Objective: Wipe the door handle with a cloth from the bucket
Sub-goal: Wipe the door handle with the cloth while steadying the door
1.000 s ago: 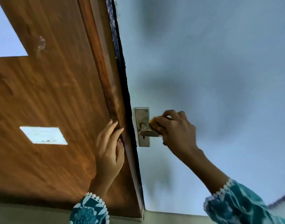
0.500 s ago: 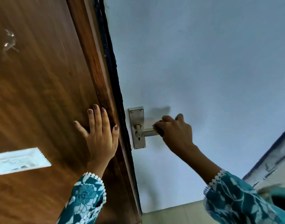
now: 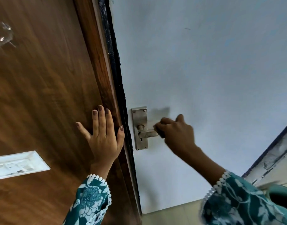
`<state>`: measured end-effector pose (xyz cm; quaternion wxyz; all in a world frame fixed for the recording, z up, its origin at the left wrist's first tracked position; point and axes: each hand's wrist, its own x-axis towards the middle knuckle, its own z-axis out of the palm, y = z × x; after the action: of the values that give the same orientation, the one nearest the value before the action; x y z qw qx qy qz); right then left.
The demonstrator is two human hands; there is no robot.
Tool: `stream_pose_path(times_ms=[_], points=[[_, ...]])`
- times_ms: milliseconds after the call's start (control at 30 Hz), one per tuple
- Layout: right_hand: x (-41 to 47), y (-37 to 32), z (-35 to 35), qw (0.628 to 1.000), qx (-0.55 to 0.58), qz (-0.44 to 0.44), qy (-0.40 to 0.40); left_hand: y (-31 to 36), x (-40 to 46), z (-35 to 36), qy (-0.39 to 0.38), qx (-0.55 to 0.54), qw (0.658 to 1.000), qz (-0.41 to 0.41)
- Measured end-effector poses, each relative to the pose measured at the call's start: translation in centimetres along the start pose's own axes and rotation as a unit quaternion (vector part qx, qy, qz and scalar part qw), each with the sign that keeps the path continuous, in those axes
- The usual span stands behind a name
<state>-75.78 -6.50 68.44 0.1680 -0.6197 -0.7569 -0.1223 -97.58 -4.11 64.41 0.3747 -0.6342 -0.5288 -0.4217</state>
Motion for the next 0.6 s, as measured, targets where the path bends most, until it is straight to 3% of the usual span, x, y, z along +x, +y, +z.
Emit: stream_pose_path(times_ms=[167,400,600], points=[[-0.3,1.6,-0.6,0.999,-0.017,0.037,-0.006,0.2,0.0,0.2,0.011,0.012,1.0,0.0],[0.1,-5.2,0.3,0.999,-0.016,-0.041,0.023,0.3,-0.1,0.0,-0.003,0.006,1.0,0.005],[-0.7,1.5,0.7,0.999,0.008,0.029,0.026,0.1,-0.1,0.0,-0.005,-0.001,1.0,0.002]])
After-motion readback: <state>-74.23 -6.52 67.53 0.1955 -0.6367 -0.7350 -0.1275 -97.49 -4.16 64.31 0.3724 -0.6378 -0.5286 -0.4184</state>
